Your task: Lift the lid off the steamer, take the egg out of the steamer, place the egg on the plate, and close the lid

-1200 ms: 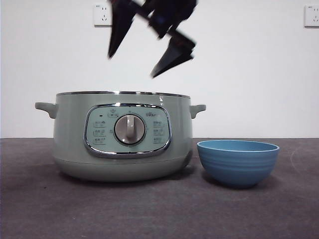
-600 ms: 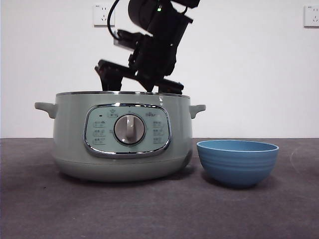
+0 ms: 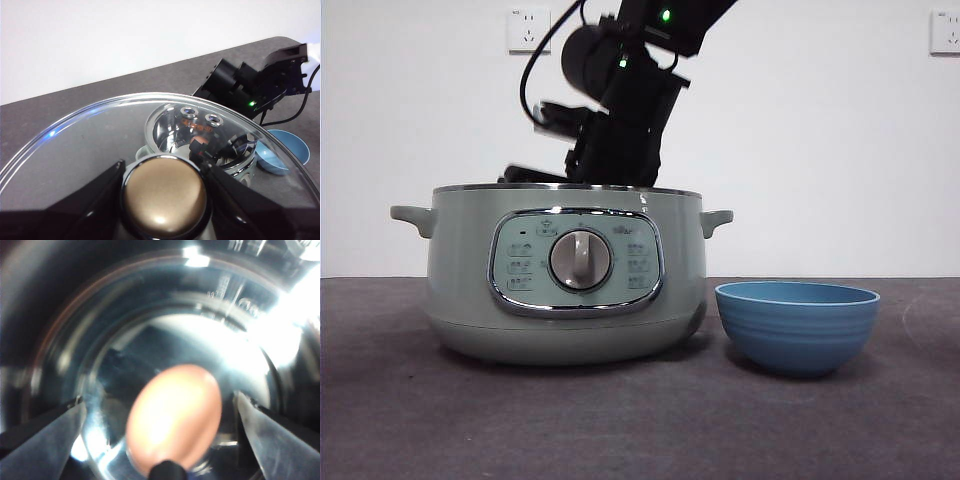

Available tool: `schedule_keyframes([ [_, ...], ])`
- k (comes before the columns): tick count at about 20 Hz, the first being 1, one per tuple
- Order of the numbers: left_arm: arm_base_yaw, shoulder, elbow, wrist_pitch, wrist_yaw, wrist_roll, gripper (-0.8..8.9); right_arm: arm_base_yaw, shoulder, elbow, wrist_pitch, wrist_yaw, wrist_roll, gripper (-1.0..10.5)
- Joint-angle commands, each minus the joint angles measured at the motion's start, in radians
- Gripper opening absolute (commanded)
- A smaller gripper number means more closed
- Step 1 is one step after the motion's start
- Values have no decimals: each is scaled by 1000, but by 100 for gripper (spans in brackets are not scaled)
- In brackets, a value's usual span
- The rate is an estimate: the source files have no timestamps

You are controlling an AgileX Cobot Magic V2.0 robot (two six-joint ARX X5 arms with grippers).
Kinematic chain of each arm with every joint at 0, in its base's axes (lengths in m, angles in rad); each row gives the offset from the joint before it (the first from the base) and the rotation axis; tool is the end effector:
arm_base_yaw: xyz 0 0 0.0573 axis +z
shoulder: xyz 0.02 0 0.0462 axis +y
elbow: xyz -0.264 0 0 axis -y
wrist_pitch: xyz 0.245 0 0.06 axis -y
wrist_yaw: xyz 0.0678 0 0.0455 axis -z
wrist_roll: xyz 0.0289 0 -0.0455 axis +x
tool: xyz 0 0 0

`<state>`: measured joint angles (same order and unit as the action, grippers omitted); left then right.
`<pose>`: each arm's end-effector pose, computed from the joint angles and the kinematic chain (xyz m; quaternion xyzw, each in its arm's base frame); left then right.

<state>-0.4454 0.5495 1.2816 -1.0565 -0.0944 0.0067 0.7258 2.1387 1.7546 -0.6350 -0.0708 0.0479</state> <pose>0.0269 -0.0098 0.4190 0.0463 0.1551 -0.1728 0.9716 0.3444 0.3084 0.2076 -0.1376 0.4698 0.3274 0.8082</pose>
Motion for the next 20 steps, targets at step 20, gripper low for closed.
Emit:
schedule_keyframes([
  [20, 2, 12, 15, 119, 55, -5, -8, 2, -390, -3, -100, 77, -52, -16],
])
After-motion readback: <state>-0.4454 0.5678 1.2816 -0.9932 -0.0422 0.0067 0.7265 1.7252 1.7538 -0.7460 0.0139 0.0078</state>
